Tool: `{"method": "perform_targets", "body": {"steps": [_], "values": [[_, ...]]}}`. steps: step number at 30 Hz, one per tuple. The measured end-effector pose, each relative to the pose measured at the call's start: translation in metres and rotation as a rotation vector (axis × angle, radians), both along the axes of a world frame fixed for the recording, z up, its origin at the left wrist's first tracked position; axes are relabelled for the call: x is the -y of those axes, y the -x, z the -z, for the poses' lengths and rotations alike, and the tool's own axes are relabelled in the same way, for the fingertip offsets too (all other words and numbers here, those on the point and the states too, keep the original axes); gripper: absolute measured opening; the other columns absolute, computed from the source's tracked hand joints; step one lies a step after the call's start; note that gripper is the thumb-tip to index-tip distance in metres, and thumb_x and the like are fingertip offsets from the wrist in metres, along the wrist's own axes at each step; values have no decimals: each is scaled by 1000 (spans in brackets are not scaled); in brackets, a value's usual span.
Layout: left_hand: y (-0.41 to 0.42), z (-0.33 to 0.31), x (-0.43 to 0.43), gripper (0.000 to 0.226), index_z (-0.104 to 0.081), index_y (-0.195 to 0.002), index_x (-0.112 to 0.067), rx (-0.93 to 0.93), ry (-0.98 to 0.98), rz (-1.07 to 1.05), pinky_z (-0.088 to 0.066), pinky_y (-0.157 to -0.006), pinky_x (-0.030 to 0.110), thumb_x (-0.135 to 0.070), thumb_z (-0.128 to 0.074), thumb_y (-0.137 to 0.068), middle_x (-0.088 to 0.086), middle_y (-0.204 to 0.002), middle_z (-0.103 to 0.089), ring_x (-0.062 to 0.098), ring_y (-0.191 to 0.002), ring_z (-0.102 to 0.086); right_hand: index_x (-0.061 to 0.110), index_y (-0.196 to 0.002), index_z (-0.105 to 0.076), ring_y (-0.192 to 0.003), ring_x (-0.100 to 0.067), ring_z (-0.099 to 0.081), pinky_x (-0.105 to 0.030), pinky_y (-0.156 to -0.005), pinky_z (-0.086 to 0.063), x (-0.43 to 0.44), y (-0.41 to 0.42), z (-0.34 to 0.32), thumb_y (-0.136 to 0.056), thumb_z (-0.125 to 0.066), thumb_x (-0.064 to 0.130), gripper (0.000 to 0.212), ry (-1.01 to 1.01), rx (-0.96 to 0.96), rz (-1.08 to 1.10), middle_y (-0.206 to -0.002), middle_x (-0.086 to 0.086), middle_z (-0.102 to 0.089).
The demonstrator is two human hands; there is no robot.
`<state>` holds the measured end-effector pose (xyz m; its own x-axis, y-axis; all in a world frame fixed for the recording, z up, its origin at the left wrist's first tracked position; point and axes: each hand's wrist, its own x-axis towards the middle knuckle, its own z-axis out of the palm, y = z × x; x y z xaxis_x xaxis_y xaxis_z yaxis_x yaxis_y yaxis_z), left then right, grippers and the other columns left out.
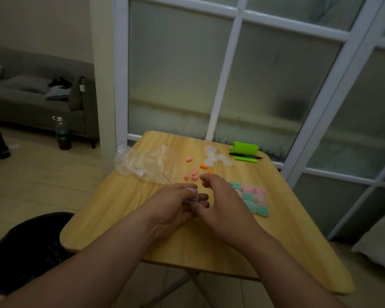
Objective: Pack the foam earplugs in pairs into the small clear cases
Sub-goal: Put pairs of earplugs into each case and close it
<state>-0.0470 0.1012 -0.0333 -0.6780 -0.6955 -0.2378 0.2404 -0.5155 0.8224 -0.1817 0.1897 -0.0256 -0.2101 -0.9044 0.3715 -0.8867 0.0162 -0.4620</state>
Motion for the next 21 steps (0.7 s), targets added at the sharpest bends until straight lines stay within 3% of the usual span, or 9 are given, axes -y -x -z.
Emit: {"method": "perform_targets", "body": {"steps": [5,9,12,15,21], "values": [[14,0,-12,32,-57,-134,1,2,13,5,-62,-82,39,2,-54,-102,30,-116,-73,35,-100,-76,34,-148,-47,-127,-6,-51,-30,-105,-49,-12,6,1,-94,-70,45,59,-46,32,47,-141,13,-54],[35,-3,-28,29,-62,-128,7,-47,25,29,-63,-67,31,7,-49,-102,23,-95,-76,24,-75,-76,41,-136,-51,-115,-8,-61,-41,-96,-57,-23,13,4,-88,-66,48,50,-57,87,102,-127,16,-60],[52,-7,-42,30,-66,-123,12,-65,63,45,-62,-67,27,11,-46,-100,25,-100,-72,21,-75,-74,47,-123,-53,-105,-4,-64,-39,-90,-59,-34,23,6,-88,-67,42,38,-33,127,137,-117,19,-62],[64,-9,-52,29,-68,-119,12,-58,74,37,-62,-66,26,12,-46,-100,28,-104,-71,22,-75,-73,44,-125,-55,-107,-4,-62,-38,-92,-58,-45,31,6,-90,-67,38,37,-18,124,152,-118,18,-62],[81,-12,-66,29,-71,-115,7,-26,121,54,-58,-58,25,8,-46,-101,19,-89,-73,17,-68,-74,39,-124,-62,-108,-4,-57,-35,-91,-59,-61,45,1,-94,-67,38,31,47,78,223,-115,20,-55]]}}
